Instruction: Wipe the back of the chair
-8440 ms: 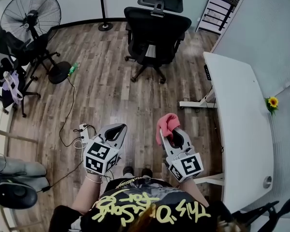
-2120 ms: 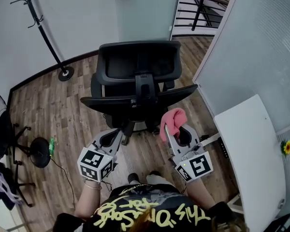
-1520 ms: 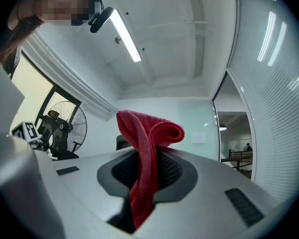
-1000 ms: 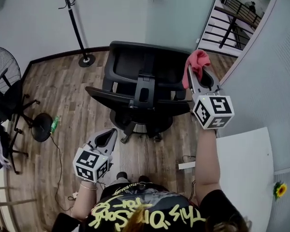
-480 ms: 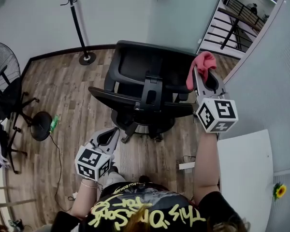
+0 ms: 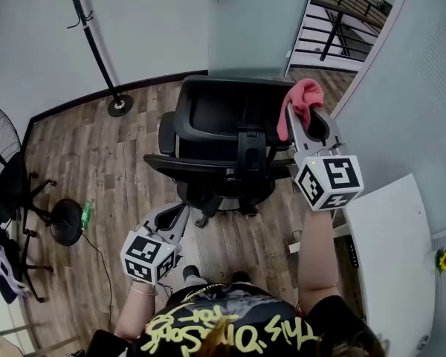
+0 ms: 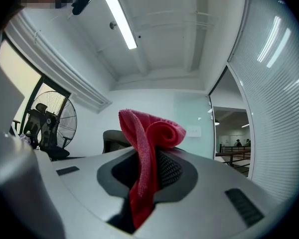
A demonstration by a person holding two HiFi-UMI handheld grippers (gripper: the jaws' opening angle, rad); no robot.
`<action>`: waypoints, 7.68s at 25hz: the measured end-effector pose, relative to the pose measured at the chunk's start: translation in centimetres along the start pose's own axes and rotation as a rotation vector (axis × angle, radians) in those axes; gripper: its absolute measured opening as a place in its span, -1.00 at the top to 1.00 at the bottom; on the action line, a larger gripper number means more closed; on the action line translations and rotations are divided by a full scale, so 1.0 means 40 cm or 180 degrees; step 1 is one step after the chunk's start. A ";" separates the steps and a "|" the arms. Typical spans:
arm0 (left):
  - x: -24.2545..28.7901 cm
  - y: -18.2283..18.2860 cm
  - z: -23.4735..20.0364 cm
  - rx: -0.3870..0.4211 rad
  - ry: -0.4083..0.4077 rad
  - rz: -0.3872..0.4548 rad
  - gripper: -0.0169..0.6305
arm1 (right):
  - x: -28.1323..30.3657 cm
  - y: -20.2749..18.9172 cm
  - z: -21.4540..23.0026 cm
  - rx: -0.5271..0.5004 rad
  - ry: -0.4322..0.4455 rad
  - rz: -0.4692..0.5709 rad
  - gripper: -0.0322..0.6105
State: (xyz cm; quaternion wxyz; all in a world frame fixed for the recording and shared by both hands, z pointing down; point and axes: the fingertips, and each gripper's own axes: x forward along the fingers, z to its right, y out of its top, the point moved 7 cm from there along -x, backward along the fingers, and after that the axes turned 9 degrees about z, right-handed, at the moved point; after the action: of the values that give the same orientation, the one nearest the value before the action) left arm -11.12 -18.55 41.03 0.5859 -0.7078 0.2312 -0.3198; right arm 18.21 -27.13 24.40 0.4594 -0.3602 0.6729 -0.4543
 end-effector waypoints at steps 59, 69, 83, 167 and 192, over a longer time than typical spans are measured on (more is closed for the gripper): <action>-0.100 -0.026 -0.239 0.0013 -0.0335 -0.0099 0.97 | 0.230 -0.002 -0.462 -0.0184 0.0332 -0.0327 0.70; -0.034 -0.016 -0.153 0.0049 -0.0436 -0.0113 0.97 | 0.064 0.092 -0.266 0.0053 0.0052 0.0049 0.70; 0.054 -0.023 0.022 0.0033 -0.0429 -0.0136 0.97 | -0.130 0.013 0.112 0.0116 -0.0727 -0.0287 0.70; -0.023 -0.007 -0.176 0.0057 -0.0607 -0.0085 0.97 | 0.041 0.003 -0.168 0.0258 -0.0188 -0.0685 0.70; -0.080 -0.014 -0.229 0.0024 -0.0535 -0.0061 0.97 | 0.172 -0.037 -0.303 0.0049 -0.0460 -0.0925 0.70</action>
State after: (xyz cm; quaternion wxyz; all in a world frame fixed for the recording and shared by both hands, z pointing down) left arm -19.98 -22.42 41.98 0.6028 -0.7322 0.1732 -0.2656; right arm 4.66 -30.41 25.77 0.4388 -0.4820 0.5754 -0.4940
